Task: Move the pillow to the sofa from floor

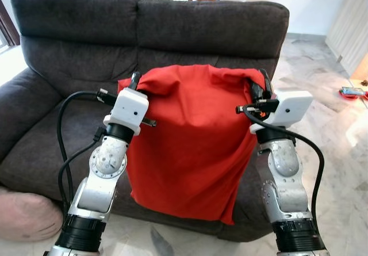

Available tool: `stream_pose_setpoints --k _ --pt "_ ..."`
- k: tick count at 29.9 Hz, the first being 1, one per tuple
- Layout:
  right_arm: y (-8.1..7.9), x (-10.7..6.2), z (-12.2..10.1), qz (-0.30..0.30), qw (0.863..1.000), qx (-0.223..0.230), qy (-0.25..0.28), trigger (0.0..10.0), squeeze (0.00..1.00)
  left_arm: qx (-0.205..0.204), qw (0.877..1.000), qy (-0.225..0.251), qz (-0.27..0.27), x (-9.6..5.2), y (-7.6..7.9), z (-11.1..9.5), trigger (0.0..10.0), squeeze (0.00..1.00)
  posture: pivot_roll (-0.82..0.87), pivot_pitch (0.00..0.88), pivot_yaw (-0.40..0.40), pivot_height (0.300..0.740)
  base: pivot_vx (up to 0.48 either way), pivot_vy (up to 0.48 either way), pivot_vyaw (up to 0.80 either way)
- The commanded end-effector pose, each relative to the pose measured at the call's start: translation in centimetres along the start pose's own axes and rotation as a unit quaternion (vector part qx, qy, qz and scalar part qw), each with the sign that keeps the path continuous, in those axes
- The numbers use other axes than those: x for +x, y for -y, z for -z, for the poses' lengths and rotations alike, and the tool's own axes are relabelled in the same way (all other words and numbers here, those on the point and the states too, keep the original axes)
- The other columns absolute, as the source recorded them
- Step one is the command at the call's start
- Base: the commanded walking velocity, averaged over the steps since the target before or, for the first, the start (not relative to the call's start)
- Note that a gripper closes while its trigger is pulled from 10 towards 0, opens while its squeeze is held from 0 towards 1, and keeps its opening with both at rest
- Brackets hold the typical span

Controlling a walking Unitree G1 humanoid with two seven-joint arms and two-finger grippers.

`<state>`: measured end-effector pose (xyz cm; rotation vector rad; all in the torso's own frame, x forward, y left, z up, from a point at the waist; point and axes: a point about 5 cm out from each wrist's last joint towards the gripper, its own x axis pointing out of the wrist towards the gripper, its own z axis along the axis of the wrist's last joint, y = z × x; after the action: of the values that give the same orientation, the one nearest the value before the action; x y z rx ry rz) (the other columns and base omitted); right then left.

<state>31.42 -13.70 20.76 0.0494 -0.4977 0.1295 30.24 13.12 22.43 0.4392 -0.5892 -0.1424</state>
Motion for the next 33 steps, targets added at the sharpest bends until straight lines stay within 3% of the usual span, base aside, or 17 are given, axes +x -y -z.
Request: stream_pose_setpoints --k 1,10,20,33 --pt "-1.0 1.6 -3.8 -0.024 0.996 0.007 0.081 10.0 0.00 0.005 0.998 0.057 0.005 0.9 -0.1 -2.5 10.0 0.00 0.09 0.000 -0.025 0.740 0.000 0.000 0.00" --pt "-2.9 1.8 -4.3 -0.073 0.994 0.009 0.085 10.0 0.00 0.006 0.999 0.050 0.011 0.8 0.3 -2.4 10.0 0.00 0.09 0.000 -0.032 0.740 0.000 0.000 0.00" --pt "-4.0 1.0 -3.0 -0.112 0.992 -0.005 0.054 10.0 0.00 -0.001 0.999 0.036 0.021 0.3 0.8 -1.9 10.0 0.00 0.08 0.000 -0.029 0.740 0.000 0.000 0.00" --pt "-4.1 0.8 -2.5 -0.119 0.992 -0.001 0.043 10.0 0.00 -0.003 0.999 0.034 0.027 0.4 0.9 -1.8 10.0 0.00 0.08 0.000 -0.025 0.740 0.000 0.000 0.32"
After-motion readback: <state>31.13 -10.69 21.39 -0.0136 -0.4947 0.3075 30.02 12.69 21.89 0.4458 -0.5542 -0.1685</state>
